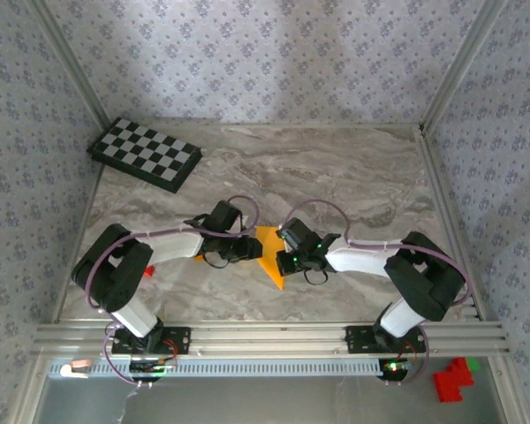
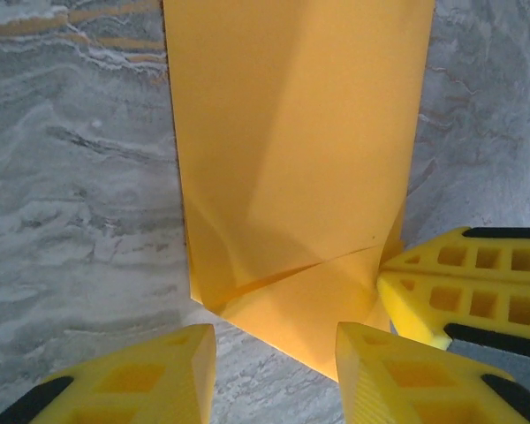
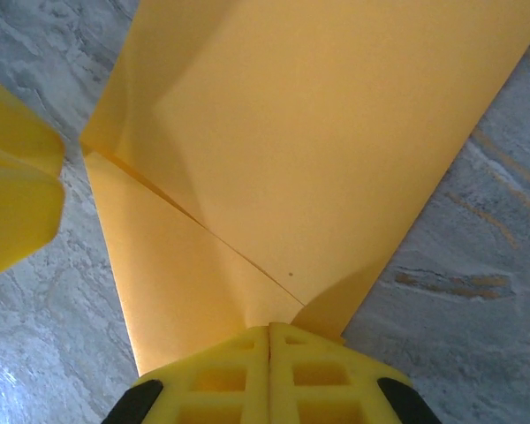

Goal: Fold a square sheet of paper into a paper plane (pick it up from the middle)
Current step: Perform the fourth fold on the wing at the bottom-center of the table.

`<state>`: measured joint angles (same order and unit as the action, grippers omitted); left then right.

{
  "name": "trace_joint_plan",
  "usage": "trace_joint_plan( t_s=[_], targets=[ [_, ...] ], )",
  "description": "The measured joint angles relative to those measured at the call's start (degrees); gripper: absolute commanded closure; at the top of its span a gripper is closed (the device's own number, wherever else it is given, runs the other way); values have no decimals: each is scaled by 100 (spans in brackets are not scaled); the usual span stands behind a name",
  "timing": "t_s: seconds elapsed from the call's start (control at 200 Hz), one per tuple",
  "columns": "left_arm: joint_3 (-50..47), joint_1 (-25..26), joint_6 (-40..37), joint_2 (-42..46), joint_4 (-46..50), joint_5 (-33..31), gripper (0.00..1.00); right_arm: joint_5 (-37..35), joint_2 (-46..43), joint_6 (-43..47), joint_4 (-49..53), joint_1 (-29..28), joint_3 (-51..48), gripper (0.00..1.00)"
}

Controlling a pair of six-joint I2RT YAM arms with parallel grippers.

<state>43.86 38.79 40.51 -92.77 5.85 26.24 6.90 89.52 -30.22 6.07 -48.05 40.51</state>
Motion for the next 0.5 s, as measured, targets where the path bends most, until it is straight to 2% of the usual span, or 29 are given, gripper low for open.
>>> trace_joint_plan(
  t_s=[0.5],
  targets=[
    [153,0,0,-197,168,-31,60,170,-4,2,-208,94,-98,96]
  ],
)
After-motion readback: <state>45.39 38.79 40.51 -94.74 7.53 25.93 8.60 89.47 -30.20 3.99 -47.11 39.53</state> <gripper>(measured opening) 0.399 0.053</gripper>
